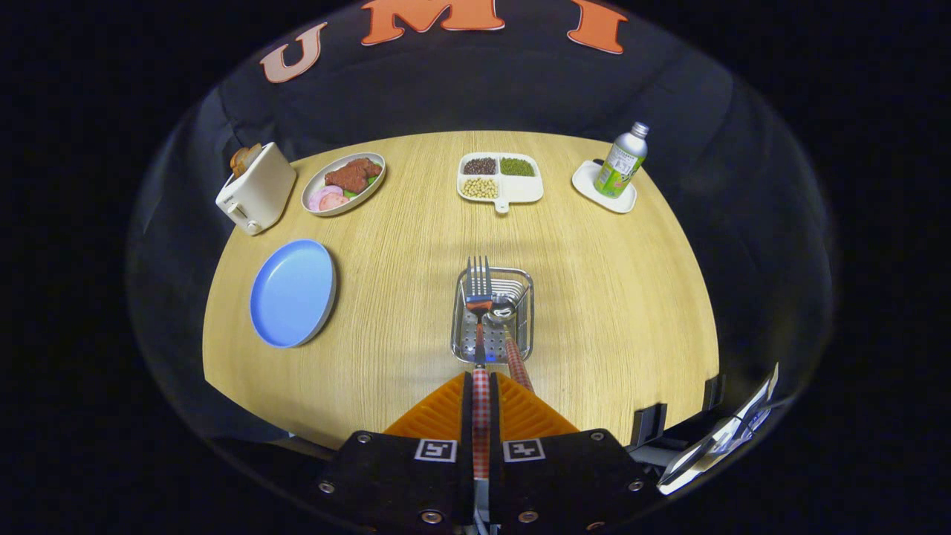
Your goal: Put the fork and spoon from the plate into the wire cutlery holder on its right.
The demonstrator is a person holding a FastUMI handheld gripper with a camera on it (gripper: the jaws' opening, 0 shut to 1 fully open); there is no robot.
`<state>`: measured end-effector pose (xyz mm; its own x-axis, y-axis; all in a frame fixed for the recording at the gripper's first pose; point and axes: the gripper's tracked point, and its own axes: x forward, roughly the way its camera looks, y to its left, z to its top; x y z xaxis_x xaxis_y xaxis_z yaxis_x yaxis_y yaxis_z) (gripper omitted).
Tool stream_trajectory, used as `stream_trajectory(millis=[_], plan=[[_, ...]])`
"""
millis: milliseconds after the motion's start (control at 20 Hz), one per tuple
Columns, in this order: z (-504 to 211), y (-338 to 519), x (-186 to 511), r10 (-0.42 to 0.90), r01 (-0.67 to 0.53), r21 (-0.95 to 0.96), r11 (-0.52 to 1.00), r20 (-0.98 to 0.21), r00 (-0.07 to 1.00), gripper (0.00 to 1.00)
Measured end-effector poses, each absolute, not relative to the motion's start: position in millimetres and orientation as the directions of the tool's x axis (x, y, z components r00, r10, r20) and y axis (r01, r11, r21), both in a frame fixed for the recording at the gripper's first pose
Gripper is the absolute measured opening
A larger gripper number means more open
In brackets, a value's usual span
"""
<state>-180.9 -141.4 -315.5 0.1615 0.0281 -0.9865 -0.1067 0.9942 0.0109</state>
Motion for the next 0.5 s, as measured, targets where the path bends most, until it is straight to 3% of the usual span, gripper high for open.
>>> stream_trajectory(millis=[500], plan=[[-323,-148,-193,0.003,-0.154,0.011,0.988,-0.998,-0.056,0.08]])
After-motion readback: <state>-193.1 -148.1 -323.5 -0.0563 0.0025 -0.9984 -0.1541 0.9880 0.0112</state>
